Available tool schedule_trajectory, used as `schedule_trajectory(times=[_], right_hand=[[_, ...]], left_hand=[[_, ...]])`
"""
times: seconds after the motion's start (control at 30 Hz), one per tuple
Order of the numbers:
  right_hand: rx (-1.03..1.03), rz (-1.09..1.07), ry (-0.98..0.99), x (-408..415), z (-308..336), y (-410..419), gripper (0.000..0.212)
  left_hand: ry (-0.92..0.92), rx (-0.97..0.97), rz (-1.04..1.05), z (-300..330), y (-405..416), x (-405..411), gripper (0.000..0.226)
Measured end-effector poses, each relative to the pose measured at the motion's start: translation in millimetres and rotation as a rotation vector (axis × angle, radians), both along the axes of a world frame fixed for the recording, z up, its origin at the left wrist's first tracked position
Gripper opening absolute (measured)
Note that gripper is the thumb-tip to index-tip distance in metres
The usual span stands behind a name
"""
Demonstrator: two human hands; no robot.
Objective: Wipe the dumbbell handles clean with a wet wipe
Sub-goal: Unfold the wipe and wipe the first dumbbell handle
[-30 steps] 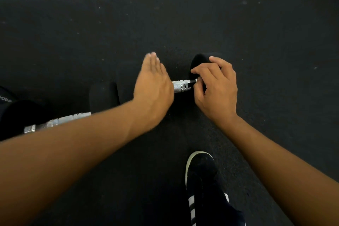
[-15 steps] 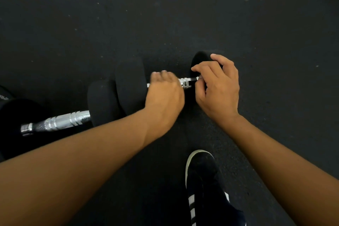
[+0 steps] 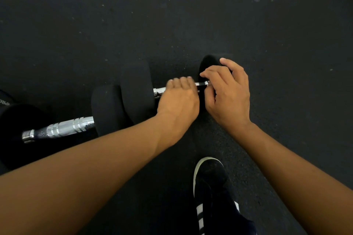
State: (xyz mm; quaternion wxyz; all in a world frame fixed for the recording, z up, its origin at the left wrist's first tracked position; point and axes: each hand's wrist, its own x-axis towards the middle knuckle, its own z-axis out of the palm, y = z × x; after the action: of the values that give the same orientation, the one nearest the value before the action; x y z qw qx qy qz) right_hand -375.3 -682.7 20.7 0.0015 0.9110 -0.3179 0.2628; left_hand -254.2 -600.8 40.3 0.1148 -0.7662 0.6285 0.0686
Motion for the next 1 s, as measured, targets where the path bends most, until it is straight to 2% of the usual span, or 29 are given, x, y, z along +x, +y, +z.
schedule_trajectory(times=[0.07, 0.13, 0.23, 0.33, 0.5, 0.63, 0.73, 0.83, 1.0], right_hand=[[-0.019, 0.006, -0.009, 0.0, -0.6, 0.3, 0.023], [-0.006, 0.007, -0.038, 1.1, -0.2, 1.7, 0.021], [0.055, 0.028, -0.100, 0.9, 1.1, 1.6, 0.027], [0.136, 0.054, -0.146, -1.4, 1.2, -0.2, 0.040], [0.133, 0.064, -0.157, -4.7, -0.1, -1.3, 0.042], [0.172, 0.047, -0.191, -6.4, -0.3, -0.9, 0.046], [0.210, 0.047, -0.181, -7.8, 1.4, -2.9, 0.052], [0.179, 0.010, -0.123, -6.2, 1.3, -3.0, 0.051], [0.136, -0.100, 0.000, -2.4, 2.5, 2.5, 0.050]], left_hand=[[0.001, 0.005, 0.094, 3.9, -5.2, 5.8, 0.038], [0.013, 0.004, 0.105, -1.1, -5.3, 8.4, 0.043], [0.103, -0.020, -0.143, -10.1, -1.4, 10.3, 0.061], [0.124, -0.024, -0.329, -9.9, 3.4, 7.8, 0.068], [0.017, -0.041, -0.128, -13.9, 19.4, -5.1, 0.063], [0.055, -0.077, 0.007, -13.8, 10.7, -10.6, 0.067], [0.148, -0.126, -0.098, -15.8, 4.1, -14.0, 0.069], [0.142, -0.130, -0.234, -19.7, 7.9, -12.8, 0.072], [0.090, -0.105, -0.055, -16.1, 13.1, -0.6, 0.071]])
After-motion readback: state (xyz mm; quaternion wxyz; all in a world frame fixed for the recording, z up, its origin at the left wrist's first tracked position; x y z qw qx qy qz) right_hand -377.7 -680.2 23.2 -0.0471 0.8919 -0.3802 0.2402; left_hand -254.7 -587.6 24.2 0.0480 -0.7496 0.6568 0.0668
